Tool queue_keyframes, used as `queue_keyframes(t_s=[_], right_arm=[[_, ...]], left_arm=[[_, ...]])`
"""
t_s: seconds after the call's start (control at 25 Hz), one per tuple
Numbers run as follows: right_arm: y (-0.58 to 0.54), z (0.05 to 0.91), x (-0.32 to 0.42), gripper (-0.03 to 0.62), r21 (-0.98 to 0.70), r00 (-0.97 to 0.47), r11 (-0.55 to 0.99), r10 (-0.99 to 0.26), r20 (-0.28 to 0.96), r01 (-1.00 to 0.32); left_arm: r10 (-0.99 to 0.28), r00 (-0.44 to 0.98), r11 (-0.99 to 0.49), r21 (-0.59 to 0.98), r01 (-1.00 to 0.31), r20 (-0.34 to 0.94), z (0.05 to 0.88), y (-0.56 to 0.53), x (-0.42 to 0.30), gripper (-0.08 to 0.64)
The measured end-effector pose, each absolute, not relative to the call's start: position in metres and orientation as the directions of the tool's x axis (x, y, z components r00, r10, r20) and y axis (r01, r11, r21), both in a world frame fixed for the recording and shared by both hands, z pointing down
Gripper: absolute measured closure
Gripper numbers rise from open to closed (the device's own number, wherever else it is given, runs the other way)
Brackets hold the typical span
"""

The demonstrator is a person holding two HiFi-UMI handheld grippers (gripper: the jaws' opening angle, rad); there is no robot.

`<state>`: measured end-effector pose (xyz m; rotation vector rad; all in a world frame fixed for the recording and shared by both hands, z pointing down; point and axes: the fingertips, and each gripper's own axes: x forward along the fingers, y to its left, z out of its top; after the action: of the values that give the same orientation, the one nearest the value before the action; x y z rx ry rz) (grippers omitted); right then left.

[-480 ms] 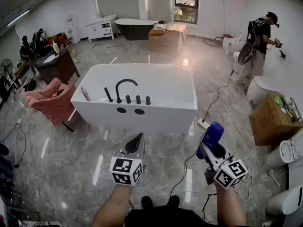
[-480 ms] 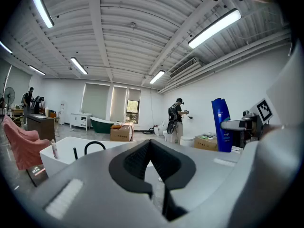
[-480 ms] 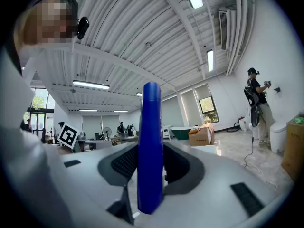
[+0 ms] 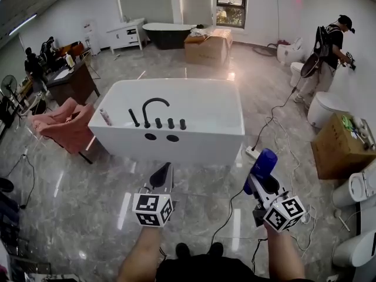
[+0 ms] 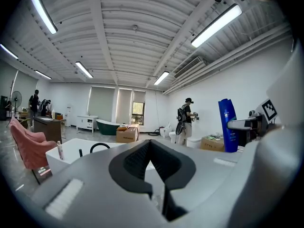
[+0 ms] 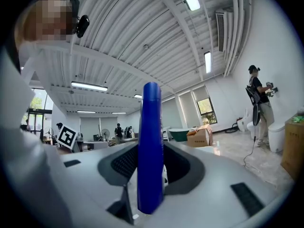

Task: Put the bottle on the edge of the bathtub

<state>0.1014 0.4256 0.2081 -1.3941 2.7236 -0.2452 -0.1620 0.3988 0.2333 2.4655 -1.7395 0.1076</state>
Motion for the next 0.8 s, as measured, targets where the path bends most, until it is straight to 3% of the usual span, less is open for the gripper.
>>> queue_keyframes(t_s=[0.8], right_arm=[[0.428,0.225,0.184,0.431,-0.231,-0.617,0.597,-0.787,0.018,-0.768]], left_arm=[[-0.920,0.348,-0.346,0.043,-0.937,0.179,0.247,0.401,-0.061,0.551]])
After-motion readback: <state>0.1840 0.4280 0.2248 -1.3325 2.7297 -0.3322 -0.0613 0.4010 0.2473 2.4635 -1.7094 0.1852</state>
